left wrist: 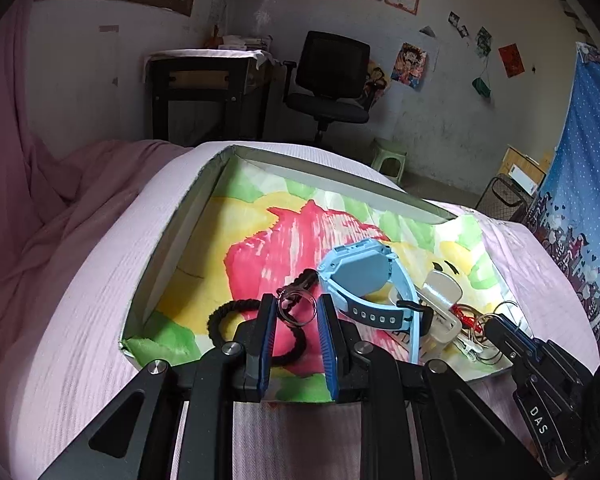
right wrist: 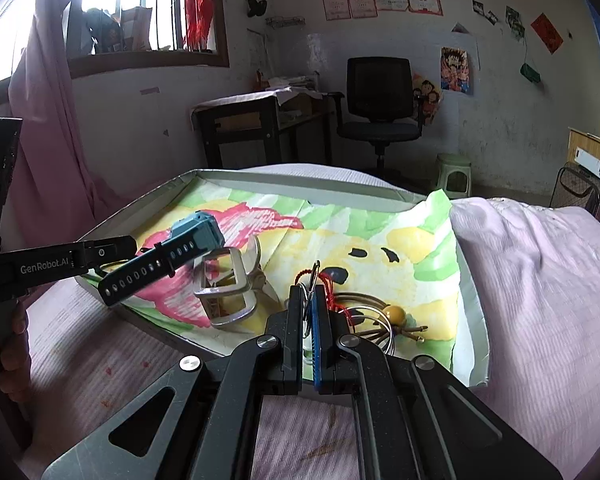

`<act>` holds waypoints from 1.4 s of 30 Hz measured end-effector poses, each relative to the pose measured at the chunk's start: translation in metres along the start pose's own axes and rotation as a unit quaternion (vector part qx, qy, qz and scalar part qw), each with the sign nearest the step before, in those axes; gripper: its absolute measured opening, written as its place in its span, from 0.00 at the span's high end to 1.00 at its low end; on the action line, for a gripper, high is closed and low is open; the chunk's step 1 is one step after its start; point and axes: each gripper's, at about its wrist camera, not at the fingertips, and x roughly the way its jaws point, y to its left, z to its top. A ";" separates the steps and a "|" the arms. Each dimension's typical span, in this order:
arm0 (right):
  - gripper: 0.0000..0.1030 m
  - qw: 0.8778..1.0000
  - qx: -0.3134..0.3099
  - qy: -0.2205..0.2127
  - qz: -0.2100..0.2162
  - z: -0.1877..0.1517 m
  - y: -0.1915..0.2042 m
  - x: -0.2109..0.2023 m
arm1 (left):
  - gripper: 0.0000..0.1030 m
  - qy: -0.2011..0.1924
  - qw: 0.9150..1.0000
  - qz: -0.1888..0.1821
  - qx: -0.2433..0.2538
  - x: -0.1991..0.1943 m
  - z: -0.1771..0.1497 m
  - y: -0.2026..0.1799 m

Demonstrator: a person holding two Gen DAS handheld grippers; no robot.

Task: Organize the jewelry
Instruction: 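Carry the ring into the tray with the left tool while the right tool carries its ring there, then open the left tool to drop the ring while the right tool releases its ring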

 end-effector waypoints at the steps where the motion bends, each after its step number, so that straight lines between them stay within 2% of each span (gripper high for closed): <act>1: 0.96 1.000 0.000 0.002 0.000 -0.001 0.000 0.001 | 0.81 0.003 1.000 -0.001 0.003 0.000 0.000 -0.002; 12: 0.94 1.000 0.007 0.015 -0.004 -0.005 -0.003 0.003 | 0.81 0.002 1.000 -0.009 0.008 -0.005 -0.004 -0.003; 13: 0.92 1.000 0.007 0.014 -0.005 -0.004 -0.003 0.002 | 0.80 0.001 1.000 -0.009 0.008 -0.005 -0.004 -0.003; 15: 0.75 1.000 0.008 0.010 -0.007 -0.004 -0.003 0.000 | 0.77 -0.001 1.000 -0.010 0.010 -0.008 -0.005 -0.004; 17: 0.67 1.000 0.008 0.000 -0.009 -0.004 -0.003 -0.004 | 0.74 -0.005 1.000 -0.010 0.011 -0.011 -0.006 -0.004; 20: 0.67 1.000 0.007 -0.016 -0.015 -0.004 -0.002 -0.012 | 0.63 -0.014 1.000 -0.011 0.010 -0.017 -0.009 -0.004; 22: 0.67 0.999 0.004 -0.030 -0.019 -0.003 -0.001 -0.020 | 0.48 -0.025 1.000 -0.011 0.011 -0.022 -0.010 -0.004; 23: 0.66 0.999 0.003 -0.037 -0.021 -0.003 0.000 -0.023 | 0.46 -0.034 0.999 -0.010 0.012 -0.027 -0.011 -0.005; 26: 0.57 0.998 0.001 -0.059 -0.028 -0.003 0.001 -0.036 | 0.42 -0.053 0.998 -0.012 0.019 -0.038 -0.013 -0.006; 28: 0.52 0.997 0.002 -0.076 -0.032 -0.003 0.001 -0.046 | 0.34 -0.063 0.998 -0.014 0.024 -0.046 -0.016 -0.008; 31: 0.38 0.994 0.009 -0.104 -0.038 -0.004 0.001 -0.063 | 0.21 -0.084 0.996 -0.014 0.030 -0.060 -0.021 -0.011; 33: 0.25 0.992 0.013 -0.123 -0.039 -0.005 0.001 -0.075 | 0.16 -0.098 0.994 -0.019 0.033 -0.070 -0.025 -0.012; 36: 0.16 0.989 0.016 -0.146 -0.037 -0.005 -0.001 -0.094 | 0.07 -0.118 0.992 -0.019 0.038 -0.086 -0.032 -0.014; 38: 0.12 0.987 0.018 -0.157 -0.037 -0.006 -0.001 -0.105 | 0.05 -0.133 0.990 -0.018 0.041 -0.096 -0.038 -0.015; 42: 0.10 0.986 0.021 -0.161 -0.035 -0.010 -0.002 -0.122 | 0.01 -0.155 0.987 -0.022 0.042 -0.117 -0.051 -0.015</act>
